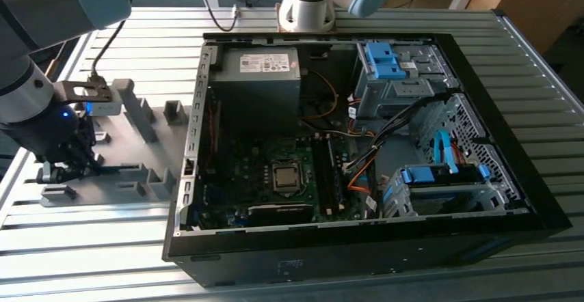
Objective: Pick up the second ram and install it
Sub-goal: 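Pick up the second ram and move it above second insertion slot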
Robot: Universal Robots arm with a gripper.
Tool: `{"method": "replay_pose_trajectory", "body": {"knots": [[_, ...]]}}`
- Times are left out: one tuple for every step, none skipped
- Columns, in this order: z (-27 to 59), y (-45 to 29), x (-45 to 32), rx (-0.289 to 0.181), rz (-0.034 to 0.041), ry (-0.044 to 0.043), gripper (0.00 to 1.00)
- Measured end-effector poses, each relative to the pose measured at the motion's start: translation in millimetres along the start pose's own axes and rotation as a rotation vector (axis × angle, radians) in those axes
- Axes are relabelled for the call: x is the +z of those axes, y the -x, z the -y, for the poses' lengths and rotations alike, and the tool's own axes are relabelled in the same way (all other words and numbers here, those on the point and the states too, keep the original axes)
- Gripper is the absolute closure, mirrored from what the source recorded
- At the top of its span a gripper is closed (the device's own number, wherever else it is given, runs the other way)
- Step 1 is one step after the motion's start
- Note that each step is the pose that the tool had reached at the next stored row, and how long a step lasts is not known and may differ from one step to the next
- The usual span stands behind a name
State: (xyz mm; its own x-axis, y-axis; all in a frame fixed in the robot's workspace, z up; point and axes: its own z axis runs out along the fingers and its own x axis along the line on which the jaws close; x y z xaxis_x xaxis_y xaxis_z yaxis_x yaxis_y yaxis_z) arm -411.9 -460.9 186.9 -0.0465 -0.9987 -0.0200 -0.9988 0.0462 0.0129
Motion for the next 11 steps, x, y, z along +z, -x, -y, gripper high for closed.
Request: {"method": "replay_pose_trajectory", "body": {"knots": [[0.0, 0.0, 0.0, 0.0, 0.0, 0.0, 0.86], [0.0, 0.0, 0.0, 0.0, 0.0, 0.0, 0.86], [0.0, 0.0, 0.0, 0.0, 0.0, 0.0, 0.86], [0.0, 0.0, 0.0, -0.005, 0.0001, -0.0001, 0.86], [0.0, 0.0, 0.0, -0.01, 0.0, 0.0001, 0.86], [0.0, 0.0, 0.0, -0.01, 0.0, 0.0002, 0.86], [0.0, -0.1, 0.0, -0.01, 0.0, 0.0002, 0.86], [0.0, -0.1, 0.0, -0.011, -0.0001, 0.0002, 0.86], [0.0, -0.1, 0.0, -0.011, -0.0002, 0.0003, 0.86], [0.0, -0.1, 0.0, -0.011, 0.0, 0.0002, 0.86], [0.0, -0.1, 0.0, -0.011, -0.0001, 0.0002, 0.86]]}}
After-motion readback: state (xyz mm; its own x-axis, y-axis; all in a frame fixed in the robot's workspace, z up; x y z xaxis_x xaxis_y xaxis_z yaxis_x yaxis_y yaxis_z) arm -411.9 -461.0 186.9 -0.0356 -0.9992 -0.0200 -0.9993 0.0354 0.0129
